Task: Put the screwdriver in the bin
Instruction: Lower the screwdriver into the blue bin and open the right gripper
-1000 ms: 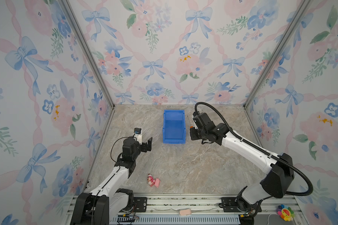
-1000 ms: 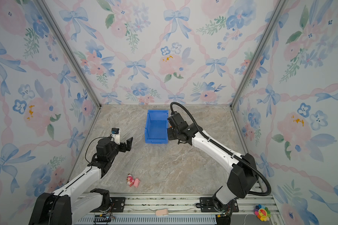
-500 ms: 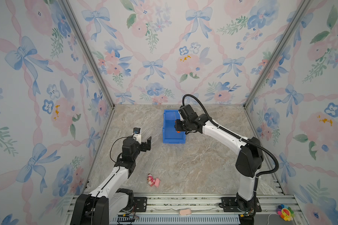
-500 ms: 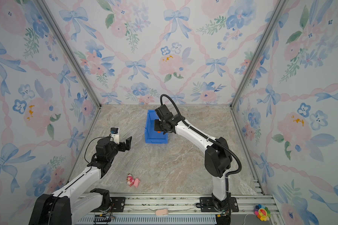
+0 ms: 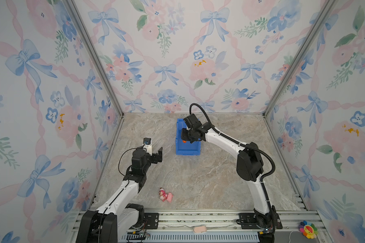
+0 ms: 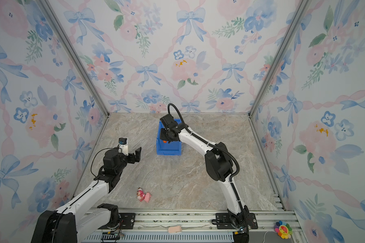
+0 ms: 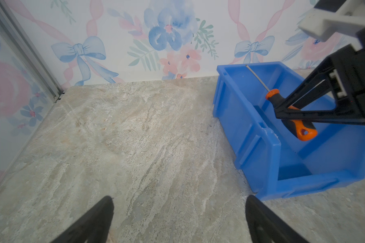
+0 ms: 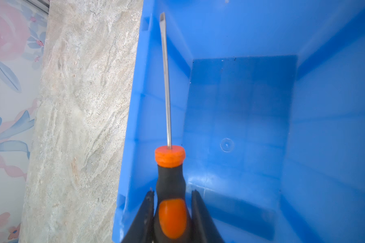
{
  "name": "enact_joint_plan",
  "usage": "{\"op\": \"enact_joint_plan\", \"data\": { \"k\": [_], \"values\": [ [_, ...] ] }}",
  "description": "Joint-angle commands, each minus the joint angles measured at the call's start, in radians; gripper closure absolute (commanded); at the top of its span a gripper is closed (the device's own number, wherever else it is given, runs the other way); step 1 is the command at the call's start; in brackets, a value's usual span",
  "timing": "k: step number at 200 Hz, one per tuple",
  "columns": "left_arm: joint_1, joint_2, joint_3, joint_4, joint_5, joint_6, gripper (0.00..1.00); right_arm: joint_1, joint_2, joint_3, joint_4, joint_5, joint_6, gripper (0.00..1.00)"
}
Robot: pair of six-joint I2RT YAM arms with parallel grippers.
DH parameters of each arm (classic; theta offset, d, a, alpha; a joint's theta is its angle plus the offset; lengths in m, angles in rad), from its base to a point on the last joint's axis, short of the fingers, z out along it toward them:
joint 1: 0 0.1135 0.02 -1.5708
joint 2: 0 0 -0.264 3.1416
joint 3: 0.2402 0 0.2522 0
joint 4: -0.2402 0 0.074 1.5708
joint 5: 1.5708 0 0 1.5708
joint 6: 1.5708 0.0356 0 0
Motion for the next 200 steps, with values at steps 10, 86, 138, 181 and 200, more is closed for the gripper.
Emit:
{"op": "enact_joint_plan", "data": {
  "k": [10,86,138,181,200],
  "values": [
    [-0.004,-0.017,0.004,0.000,-0.020,0.018,0.02,0.018,0.067,0.083,-0.058,0.019,0.003,0.99],
    [-0.005,-0.026,-0.001,0.000,-0.029,0.023,0.02,0.011,0.135,0.094,-0.050,0.032,0.061,0.95],
    [-0.005,-0.024,-0.002,0.001,-0.029,0.024,0.02,0.003,0.169,0.108,-0.057,0.035,0.064,0.89],
    [-0.004,-0.035,-0.005,0.000,-0.030,0.027,0.02,0.001,0.174,0.108,-0.058,0.034,0.048,0.82],
    [-0.004,-0.054,-0.010,0.002,-0.040,0.032,0.02,0.004,0.176,0.109,-0.061,0.036,0.037,0.76]
  ]
}}
